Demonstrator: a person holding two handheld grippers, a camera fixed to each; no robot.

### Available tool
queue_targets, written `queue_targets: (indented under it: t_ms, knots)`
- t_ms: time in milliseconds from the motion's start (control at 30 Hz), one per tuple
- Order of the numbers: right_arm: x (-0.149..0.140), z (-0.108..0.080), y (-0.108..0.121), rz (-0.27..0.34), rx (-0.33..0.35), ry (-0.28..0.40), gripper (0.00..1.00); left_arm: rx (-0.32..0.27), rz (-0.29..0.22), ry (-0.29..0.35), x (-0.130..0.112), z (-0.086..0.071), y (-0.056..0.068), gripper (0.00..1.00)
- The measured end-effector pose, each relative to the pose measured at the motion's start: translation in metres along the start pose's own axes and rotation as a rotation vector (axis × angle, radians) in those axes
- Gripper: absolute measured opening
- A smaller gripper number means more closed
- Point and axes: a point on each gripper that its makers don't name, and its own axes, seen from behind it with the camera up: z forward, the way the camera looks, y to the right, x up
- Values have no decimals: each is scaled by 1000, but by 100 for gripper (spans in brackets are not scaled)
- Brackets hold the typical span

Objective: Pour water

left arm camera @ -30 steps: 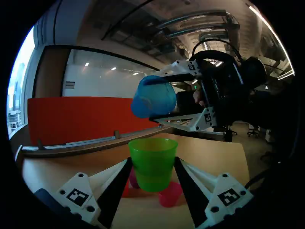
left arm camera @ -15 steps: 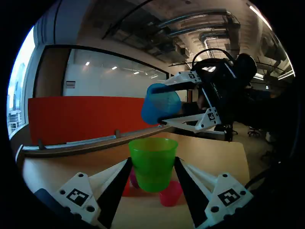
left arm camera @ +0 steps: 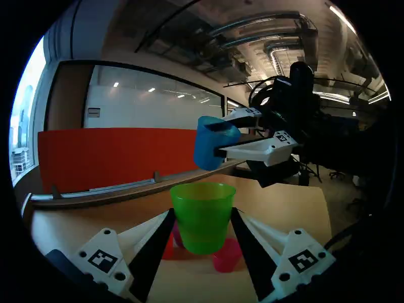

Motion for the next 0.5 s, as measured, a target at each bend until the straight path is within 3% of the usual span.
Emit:
queue_targets:
  t_ms: [400,500]
  knots:
    - [-3,-9,-3,362,33,40,88,0,5,-7,0,2,1,80]
    - [-4,-11,-1,413,36,49,88,-1,6,-10,-1,2,1,80]
